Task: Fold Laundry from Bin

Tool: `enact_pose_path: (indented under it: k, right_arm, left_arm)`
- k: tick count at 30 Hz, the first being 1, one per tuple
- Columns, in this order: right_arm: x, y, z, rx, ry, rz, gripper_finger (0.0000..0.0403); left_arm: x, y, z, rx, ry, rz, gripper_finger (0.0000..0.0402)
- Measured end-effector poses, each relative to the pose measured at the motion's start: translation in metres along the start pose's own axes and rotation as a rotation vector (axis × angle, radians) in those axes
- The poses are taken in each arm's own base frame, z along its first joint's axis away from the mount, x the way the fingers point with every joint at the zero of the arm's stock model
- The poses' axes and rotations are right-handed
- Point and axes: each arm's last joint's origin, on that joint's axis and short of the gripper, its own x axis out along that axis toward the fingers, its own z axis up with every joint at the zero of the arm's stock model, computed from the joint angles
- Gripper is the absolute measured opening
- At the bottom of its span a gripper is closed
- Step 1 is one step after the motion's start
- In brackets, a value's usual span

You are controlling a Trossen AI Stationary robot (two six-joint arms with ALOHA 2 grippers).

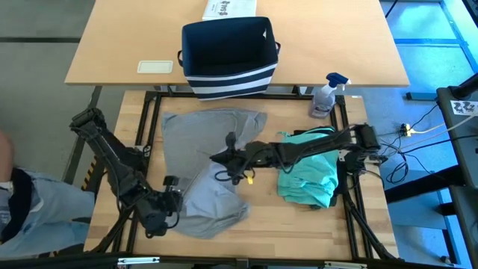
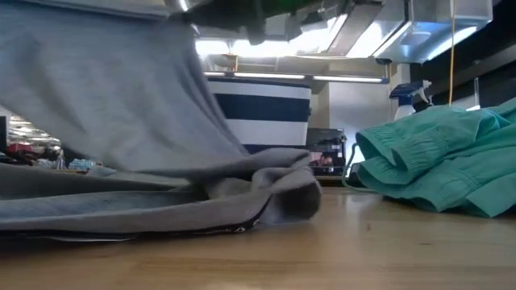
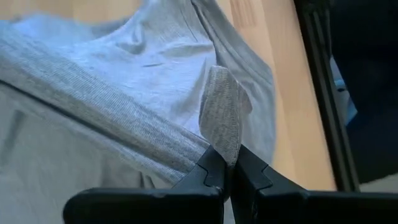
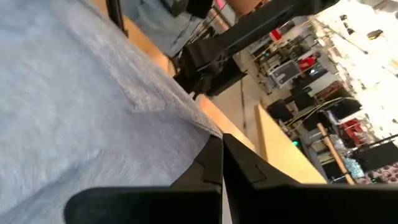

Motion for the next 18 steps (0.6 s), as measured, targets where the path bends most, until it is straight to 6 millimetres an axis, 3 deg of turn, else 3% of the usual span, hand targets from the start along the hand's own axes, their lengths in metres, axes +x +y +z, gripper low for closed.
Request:
enact_pose_path:
  k: [12, 18]
  right_arm:
    - [0.073, 0.000, 0.019, -0.002, -0.033, 0.091, 0.0000]
    - [0.096, 0.000, 0.011, 0.037, -0.025, 0.152, 0.0000]
  left_arm:
    - [-0.009, -0.013, -0.028, -0.197, 0.202, -0.036, 0.0000]
    - [-0.018, -0.017, -0.050, -0.353, 0.387, 0.011, 0.0000]
